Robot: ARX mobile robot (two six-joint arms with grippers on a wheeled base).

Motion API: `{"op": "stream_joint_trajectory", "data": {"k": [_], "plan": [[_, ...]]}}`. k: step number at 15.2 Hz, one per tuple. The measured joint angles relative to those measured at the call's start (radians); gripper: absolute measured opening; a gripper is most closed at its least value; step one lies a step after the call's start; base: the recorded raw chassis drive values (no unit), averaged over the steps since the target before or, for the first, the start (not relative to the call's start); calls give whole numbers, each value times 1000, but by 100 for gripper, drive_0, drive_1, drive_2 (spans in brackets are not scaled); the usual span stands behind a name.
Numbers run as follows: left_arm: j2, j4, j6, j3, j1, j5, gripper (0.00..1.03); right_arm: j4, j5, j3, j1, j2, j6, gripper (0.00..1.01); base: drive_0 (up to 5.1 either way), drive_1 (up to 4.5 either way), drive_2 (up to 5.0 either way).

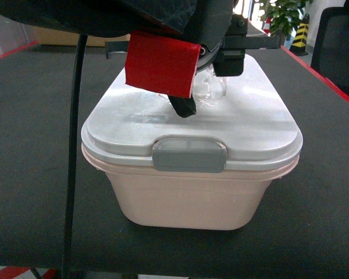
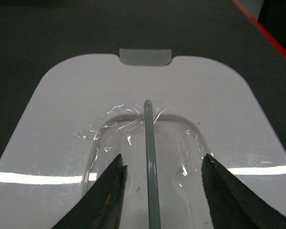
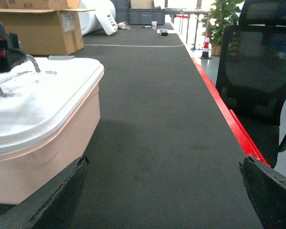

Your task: Pick capacitor and pack into box

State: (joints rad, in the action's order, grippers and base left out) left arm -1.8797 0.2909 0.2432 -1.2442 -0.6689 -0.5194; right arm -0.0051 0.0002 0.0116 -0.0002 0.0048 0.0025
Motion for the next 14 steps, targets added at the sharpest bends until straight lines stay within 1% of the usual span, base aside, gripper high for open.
{"op": "stream_joint_trajectory", "data": {"k": [1,2,4,5,6,7,8,9,10,11,14], "plan": [[28,45,0,20,4,26,55,0,0,0,0,0,0,98,0,0,0],[61,128,-9,43,13,38,65,0,0,0,0,0,0,98,0,0,0],[158,278,-14,126,60,111,89,0,0,0,0,0,0,98,0,0,0],[229,354,-28,205,94,145,100,0,0,0,0,0,0,98,0,0,0],[313,422,-43,302,137,182,97,0,0,0,0,0,0,98,0,0,0],[406,497,-73,415,187,222,98,0,0,0,0,0,0,98,0,0,0],[504,545,-110,524,244,271,98,0,0,0,0,0,0,98,0,0,0],[619,518,-148,629,319,312,98,0,0,0,0,0,0,98,0,0,0],[710,477,-165,702,385,354,98,0,0,0,0,0,0,98,0,0,0],[748,479,-166,726,412,356,98,0,0,0,0,0,0,98,0,0,0],[754,484,-172,719,402,368,98,0,0,0,0,0,0,98,0,0,0]]}}
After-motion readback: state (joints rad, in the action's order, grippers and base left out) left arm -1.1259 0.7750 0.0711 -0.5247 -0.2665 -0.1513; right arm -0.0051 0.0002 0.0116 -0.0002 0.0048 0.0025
